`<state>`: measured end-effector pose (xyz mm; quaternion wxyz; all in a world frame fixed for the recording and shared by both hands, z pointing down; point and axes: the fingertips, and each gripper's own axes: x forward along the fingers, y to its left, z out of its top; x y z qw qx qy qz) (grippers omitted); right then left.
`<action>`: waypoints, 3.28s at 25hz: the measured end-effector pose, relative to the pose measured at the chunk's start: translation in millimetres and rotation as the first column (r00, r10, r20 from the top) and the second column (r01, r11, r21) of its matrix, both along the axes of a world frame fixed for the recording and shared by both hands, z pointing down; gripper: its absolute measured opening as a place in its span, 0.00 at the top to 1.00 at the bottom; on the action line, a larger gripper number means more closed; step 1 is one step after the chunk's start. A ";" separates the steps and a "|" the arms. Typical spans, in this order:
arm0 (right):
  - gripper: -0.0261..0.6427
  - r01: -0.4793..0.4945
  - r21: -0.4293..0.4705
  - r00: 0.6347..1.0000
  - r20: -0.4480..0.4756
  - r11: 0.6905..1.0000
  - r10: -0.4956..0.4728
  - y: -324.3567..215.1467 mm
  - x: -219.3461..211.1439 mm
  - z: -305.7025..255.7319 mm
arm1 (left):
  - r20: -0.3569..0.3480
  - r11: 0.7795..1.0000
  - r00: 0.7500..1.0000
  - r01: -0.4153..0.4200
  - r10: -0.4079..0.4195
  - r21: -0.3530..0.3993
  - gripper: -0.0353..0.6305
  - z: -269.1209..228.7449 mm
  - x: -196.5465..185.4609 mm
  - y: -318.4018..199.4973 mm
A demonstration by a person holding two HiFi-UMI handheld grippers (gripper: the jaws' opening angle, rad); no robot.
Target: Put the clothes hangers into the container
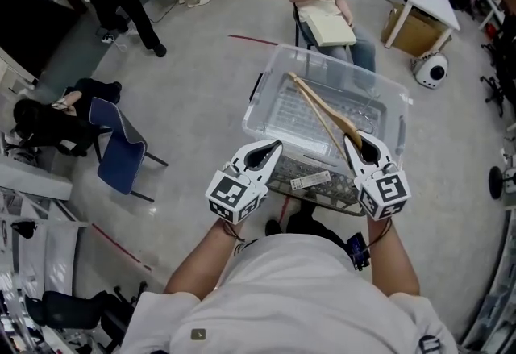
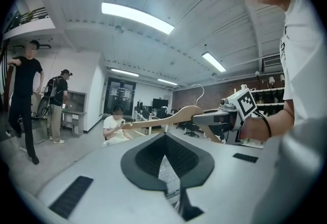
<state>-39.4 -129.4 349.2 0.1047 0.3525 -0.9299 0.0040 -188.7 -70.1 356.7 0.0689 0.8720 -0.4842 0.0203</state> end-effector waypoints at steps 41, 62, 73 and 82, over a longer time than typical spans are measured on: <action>0.86 0.199 -0.539 0.919 -0.187 0.819 -0.346 -211.1 -3.9 315.6 | -0.015 0.918 0.991 0.120 -0.135 -0.378 0.92 183.2 34.0 -254.2; 0.81 0.080 -0.698 0.942 -0.180 0.711 -0.283 -239.1 12.9 478.7 | -0.025 0.889 0.989 0.118 -0.144 -0.443 0.92 228.8 34.7 -276.7; 0.65 -0.156 -0.742 0.907 -0.370 0.652 -0.204 -265.0 37.2 542.2 | -0.023 0.887 0.992 0.103 -0.127 -0.451 0.92 231.0 42.1 -280.2; 0.58 -0.247 -0.737 0.875 -0.449 0.630 -0.182 -269.1 56.2 554.5 | -0.028 0.890 0.992 0.096 -0.122 -0.447 0.92 229.5 47.7 -275.8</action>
